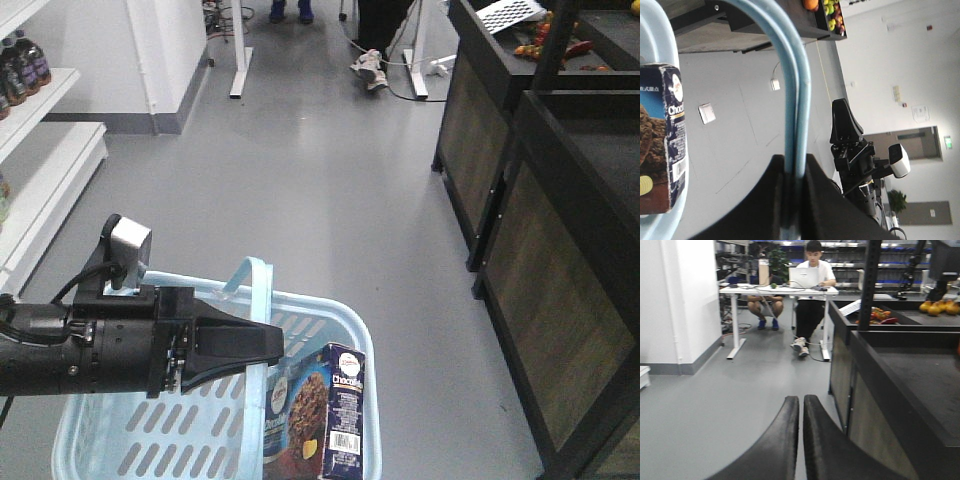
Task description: Left arm holds basket, right arm returns cookies
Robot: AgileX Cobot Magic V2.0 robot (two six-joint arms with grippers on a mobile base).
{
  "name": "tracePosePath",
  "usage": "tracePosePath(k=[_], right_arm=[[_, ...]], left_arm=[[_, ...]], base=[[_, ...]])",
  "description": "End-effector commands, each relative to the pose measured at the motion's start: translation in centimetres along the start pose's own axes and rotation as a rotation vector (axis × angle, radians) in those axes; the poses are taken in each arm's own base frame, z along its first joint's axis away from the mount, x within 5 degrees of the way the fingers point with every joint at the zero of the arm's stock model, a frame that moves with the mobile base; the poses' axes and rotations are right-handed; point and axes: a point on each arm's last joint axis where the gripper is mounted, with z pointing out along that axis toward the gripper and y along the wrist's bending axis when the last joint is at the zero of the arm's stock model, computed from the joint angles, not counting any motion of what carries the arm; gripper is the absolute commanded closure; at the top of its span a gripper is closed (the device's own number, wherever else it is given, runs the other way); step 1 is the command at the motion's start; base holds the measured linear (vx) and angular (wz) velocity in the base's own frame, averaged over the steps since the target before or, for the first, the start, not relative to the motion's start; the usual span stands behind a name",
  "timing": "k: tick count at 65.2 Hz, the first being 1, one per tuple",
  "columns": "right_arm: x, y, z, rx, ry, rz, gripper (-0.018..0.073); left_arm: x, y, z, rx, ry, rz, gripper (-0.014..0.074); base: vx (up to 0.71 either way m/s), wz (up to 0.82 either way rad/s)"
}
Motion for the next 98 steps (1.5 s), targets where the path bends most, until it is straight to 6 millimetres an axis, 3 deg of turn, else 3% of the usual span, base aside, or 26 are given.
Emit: tracePosePath(k=[1, 98], right_arm=[[-0.17, 0.0, -0.01, 0.002, -0.065, -0.006, 0.0565], [-0.17, 0.0, -0.01, 0.002, -0.065, -0.006, 0.0565]], left_arm=[[-0.61, -2.72, -0.46, 0.154, -0.051, -0.001, 0.0599], [-0.61, -2.72, -0.46, 0.154, -0.051, -0.001, 0.0599]], base=[[0.19, -0.4], [0.32, 0.0]])
